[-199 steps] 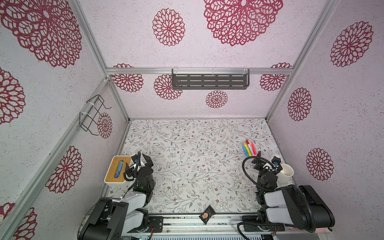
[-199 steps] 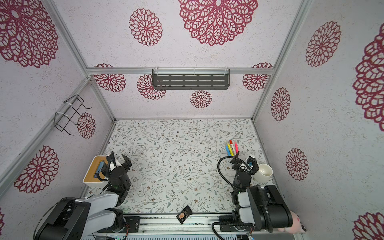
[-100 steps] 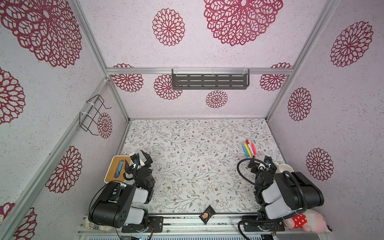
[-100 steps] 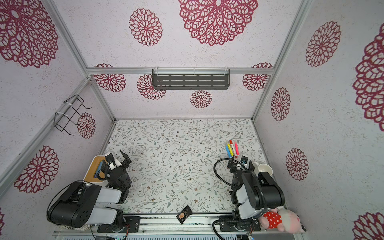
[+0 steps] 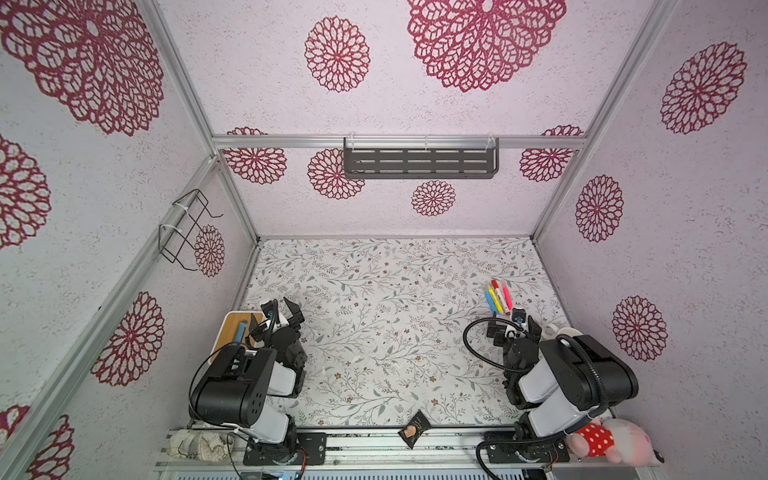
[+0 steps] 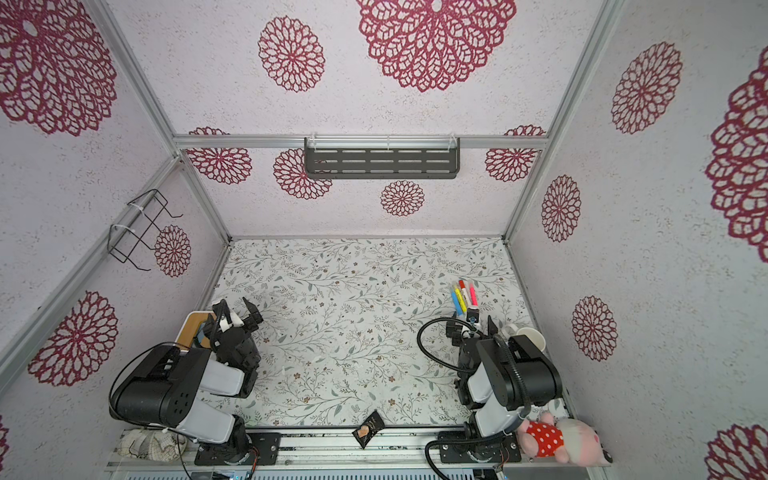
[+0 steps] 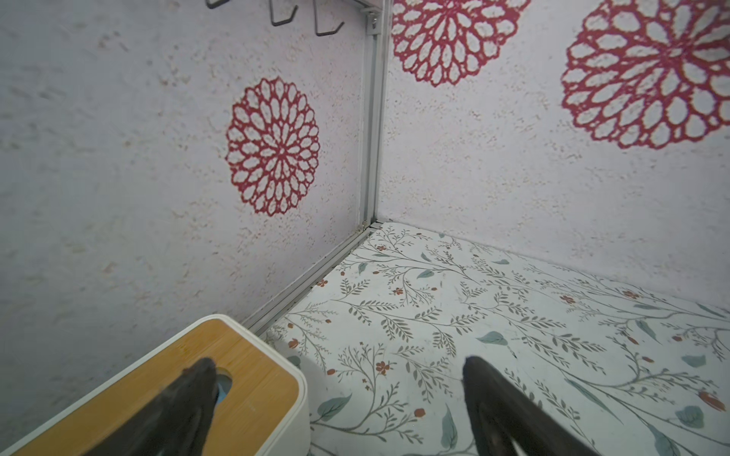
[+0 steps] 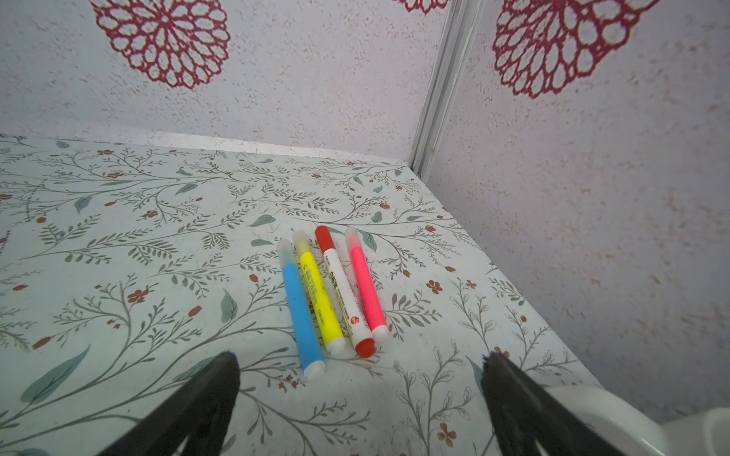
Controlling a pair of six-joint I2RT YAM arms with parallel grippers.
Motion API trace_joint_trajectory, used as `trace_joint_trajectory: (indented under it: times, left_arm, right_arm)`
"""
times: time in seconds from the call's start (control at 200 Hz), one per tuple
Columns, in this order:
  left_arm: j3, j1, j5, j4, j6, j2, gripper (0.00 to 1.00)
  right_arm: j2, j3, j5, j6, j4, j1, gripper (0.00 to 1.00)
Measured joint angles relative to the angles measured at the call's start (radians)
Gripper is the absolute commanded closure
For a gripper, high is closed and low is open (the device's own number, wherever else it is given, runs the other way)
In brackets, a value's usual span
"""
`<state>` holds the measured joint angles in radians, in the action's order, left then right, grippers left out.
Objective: Insert the pens into the pen caps
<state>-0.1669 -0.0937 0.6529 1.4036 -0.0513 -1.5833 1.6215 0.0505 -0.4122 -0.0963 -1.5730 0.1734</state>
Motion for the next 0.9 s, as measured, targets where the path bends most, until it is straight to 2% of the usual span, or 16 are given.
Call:
trace_joint_trajectory:
  times: [0.175, 0.36, 0.515, 0.7, 0.901]
  left_arm:
    - [-0.016, 0.005, -0.111, -0.003, 0.030, -0.051, 0.01]
    - [-0.039, 0.037, -0.193, -0.024, 0.036, -0.050, 0.01]
    - [-0.112, 0.093, -0.288, -0.179, 0.019, -0.011, 0.01]
    - [-0.259, 0.209, -0.436, -0.416, -0.053, 0.013, 0.01]
    - [-0.267, 0.246, -0.497, -0.516, -0.095, 0.018, 0.01]
  right_arm:
    - [-0.027, 0.080, 0.007, 0.012, 0.101, -0.024, 0.01]
    - [-0.058, 0.204, 0.105, 0.071, 0.301, -0.123, 0.01]
    - [-0.060, 0.206, 0.137, 0.093, 0.370, -0.138, 0.01]
    - [-0.060, 0.205, 0.153, 0.098, 0.395, -0.138, 0.01]
    - [-0.060, 0.205, 0.155, 0.100, 0.406, -0.138, 0.01]
